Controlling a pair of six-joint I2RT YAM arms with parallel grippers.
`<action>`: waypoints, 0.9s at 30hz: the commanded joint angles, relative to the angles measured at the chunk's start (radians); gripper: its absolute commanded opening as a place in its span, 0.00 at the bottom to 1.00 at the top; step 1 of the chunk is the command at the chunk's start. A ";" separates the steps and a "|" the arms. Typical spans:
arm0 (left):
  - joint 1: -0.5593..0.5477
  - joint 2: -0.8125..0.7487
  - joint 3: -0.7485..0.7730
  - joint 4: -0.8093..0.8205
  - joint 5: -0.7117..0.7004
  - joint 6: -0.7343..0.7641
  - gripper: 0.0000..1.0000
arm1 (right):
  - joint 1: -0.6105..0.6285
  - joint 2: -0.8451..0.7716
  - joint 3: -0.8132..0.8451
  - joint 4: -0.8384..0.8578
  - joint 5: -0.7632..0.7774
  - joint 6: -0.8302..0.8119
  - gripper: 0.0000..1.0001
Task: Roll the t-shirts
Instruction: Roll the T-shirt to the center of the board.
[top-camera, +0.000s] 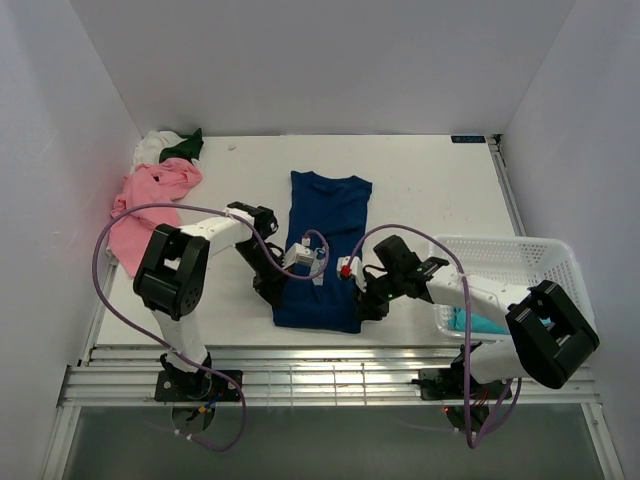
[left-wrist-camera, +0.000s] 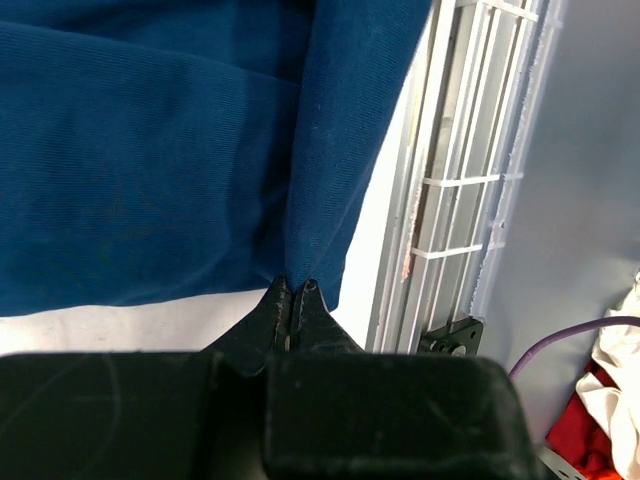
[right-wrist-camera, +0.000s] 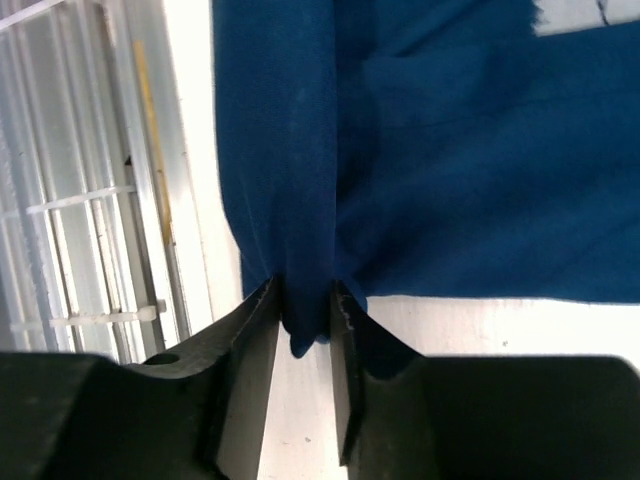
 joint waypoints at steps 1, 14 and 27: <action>0.006 0.005 0.050 0.002 -0.004 -0.022 0.00 | -0.007 0.007 0.045 0.015 0.089 0.081 0.35; 0.006 0.048 0.090 0.046 -0.050 -0.088 0.01 | 0.100 -0.228 -0.025 0.179 0.163 0.110 0.36; 0.006 0.030 0.101 0.048 -0.072 -0.102 0.24 | 0.125 -0.006 -0.032 0.318 0.246 0.245 0.19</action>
